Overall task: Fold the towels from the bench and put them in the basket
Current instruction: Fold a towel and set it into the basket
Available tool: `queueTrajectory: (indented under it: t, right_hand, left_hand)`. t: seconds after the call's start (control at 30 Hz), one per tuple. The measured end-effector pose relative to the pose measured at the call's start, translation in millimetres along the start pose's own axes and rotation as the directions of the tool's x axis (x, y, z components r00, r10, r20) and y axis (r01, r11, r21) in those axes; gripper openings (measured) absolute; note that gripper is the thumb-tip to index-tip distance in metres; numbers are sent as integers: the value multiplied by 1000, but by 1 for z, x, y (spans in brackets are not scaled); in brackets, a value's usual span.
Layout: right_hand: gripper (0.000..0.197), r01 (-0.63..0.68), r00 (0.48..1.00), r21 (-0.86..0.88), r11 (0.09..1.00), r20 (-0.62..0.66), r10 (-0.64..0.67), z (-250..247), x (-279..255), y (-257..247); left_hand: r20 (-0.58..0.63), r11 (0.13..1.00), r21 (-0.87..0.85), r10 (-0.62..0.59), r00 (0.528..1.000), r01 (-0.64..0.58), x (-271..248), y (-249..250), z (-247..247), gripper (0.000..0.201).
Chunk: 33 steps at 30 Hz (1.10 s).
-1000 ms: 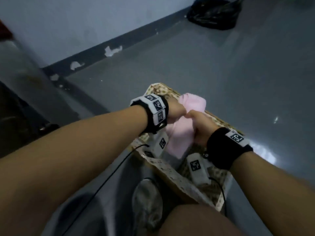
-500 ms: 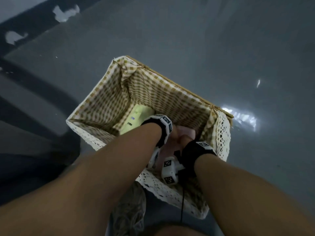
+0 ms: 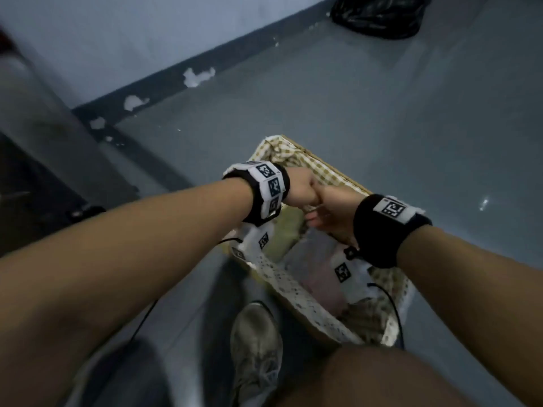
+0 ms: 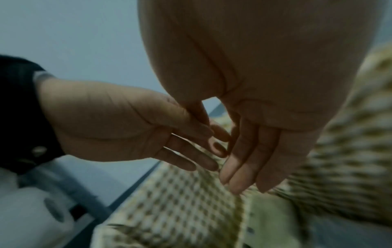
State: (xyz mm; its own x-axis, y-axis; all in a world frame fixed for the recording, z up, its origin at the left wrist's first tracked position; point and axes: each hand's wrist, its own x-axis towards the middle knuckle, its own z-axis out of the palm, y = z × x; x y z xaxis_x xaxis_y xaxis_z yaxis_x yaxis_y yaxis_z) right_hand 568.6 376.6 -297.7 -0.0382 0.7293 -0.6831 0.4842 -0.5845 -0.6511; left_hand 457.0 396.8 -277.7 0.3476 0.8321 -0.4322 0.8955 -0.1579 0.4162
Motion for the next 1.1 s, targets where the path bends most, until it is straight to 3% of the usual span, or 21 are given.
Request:
queueTrajectory:
  t: [0.1, 0.23, 0.43, 0.53, 0.63, 0.67, 0.77, 0.9, 0.93, 1.03, 1.1]
  right_hand:
    - [39, 143, 989, -93, 985, 32, -141, 28, -39, -53]
    - [38, 397, 911, -274, 876, 235, -339, 91, -89, -113]
    - [22, 678, 685, -323, 660, 603, -409, 234, -141, -171]
    - [21, 769, 599, -325, 550, 665, -445, 303, -156, -182]
    - [25, 854, 520, -429, 295, 678, -519, 356, -162, -183]
    - [28, 858, 507, -457, 233, 685, -524, 372, -162, -181]
    - [45, 846, 507, -509, 159, 678, -531, 408, -157, -173]
    - [73, 829, 455, -559, -18, 692, -560, 438, -151, -168]
    - [77, 818, 462, -574, -40, 696, -549, 442, -151, -168]
    - [55, 761, 507, -646, -60, 650, -566, 447, -152, -175]
    - [18, 765, 517, -644, 1, 614, -596, 444, -156, -183]
  left_hand:
    - [-147, 1000, -19, -6, 989, 3, -65, -30, -46, 13]
    - [-309, 996, -9, -85, 947, 86, -166, -87, -79, 7]
    - [-469, 948, -91, -312, 826, 307, -330, -187, -76, 18]
    - [-516, 892, -198, -447, 730, 406, -394, -234, -50, 20]
    - [-478, 799, -199, -584, 655, 568, -436, -278, -16, 40]
    - [-468, 763, -188, -623, 627, 619, -447, -292, -6, 46]
    - [-459, 702, -193, -682, 569, 686, -470, -322, 15, 57]
    - [-494, 714, -157, -655, 572, 682, -477, -339, 20, 48]
    - [-499, 712, -144, -652, 571, 687, -477, -339, 19, 47]
    - [-525, 714, -124, -637, 565, 690, -472, -343, 20, 50]
    - [-561, 722, -141, -622, 546, 678, -469, -345, 19, 60]
